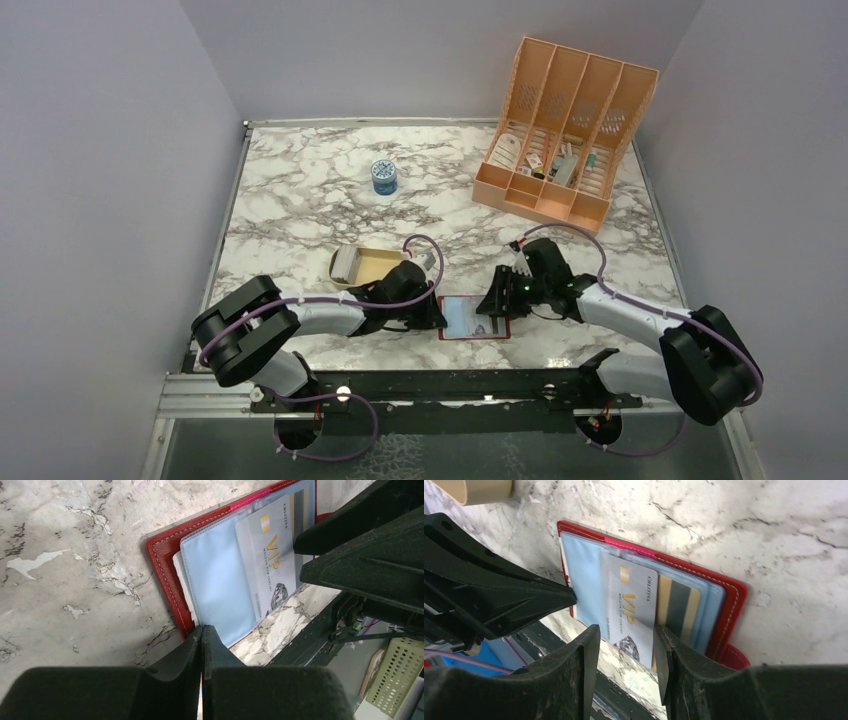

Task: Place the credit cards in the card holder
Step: Insert the credit card into the card holder.

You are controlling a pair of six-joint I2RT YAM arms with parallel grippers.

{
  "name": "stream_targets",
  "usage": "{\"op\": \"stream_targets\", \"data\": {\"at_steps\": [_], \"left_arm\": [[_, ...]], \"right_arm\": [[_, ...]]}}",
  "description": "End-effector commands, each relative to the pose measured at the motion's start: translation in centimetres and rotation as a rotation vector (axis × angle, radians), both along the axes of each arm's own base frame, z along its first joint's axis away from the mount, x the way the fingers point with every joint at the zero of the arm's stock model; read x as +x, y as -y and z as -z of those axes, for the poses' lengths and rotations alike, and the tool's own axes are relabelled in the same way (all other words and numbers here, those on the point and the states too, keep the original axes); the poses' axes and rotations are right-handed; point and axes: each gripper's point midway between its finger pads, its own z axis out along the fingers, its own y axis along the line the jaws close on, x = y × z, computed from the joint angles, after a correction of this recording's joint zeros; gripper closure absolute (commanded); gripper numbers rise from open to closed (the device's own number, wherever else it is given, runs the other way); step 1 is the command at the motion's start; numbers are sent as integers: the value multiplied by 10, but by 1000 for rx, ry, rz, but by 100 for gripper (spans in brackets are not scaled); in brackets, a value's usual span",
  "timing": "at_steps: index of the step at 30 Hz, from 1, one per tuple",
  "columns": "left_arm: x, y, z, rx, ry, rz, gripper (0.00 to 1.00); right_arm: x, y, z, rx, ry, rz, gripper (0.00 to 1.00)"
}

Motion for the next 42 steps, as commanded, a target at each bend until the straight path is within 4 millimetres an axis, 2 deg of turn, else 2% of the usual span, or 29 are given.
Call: {"op": "stream_targets", "data": {"at_steps": [1,10,20,30,42], "left_arm": [[-9,-5,13,49,-22,10,94],[-11,3,8,28,-20,22,93],[-16,11,6,18,-19,31,88],[-14,11,0,8,12,28,81],[-13,9,7,31,18,32,77]], "right_arm": [[1,-4,8,11,23,-48,55],[-7,-17,6,79,-3,-78,64],[-14,-26,-1,147,-50,-68,64],[-11,-9,1,44,-3,-44,63],[-17,-27,8,95,-35,-113,62]]}}
